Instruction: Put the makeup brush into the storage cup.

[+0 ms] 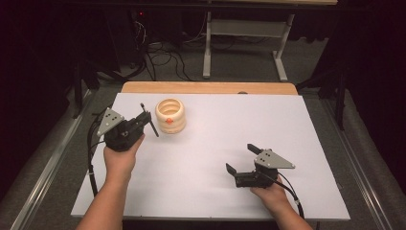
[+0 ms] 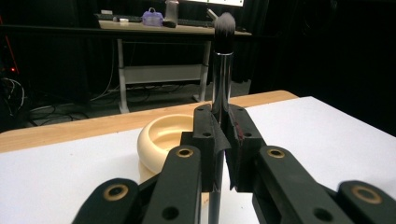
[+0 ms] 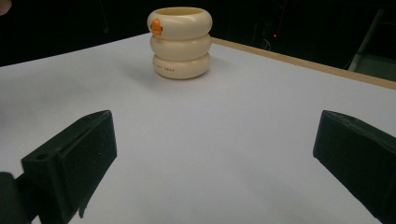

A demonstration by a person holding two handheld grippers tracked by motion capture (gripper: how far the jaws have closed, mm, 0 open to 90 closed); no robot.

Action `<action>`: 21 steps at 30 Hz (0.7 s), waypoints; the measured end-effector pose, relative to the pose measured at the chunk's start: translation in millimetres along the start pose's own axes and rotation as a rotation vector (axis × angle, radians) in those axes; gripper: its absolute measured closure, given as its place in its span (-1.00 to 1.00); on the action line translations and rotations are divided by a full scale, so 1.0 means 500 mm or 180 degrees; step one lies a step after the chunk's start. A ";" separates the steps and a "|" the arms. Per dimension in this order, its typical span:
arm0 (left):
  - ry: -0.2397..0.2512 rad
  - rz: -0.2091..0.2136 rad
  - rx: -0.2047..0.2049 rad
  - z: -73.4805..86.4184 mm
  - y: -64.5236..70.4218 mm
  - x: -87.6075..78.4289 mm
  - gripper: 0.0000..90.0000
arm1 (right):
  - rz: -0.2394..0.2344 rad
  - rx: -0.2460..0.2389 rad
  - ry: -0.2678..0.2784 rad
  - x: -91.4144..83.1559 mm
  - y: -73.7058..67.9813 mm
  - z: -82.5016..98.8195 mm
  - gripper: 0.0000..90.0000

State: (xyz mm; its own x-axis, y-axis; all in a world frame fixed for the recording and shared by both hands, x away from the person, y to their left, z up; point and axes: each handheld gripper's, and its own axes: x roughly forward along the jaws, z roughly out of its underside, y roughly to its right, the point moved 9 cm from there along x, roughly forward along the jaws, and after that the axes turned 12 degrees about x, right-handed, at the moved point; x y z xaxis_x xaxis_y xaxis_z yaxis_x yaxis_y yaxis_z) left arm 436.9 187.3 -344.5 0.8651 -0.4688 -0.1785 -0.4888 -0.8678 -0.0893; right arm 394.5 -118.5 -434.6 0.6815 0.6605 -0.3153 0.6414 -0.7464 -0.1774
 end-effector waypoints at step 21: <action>0.0053 -0.0033 0.0032 -0.064 -0.021 0.041 0.86 | 0.0012 0.0017 0.0010 -0.002 0.002 -0.001 -0.98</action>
State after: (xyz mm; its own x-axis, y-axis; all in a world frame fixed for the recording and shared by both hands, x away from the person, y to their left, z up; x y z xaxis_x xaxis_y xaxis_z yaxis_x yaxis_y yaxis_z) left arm 463.5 181.5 -315.7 0.8717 -0.4627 -0.1612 -0.4809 -0.8709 -0.1008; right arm 394.5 -120.1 -433.9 0.6851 0.6578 -0.3130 0.6368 -0.7494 -0.1812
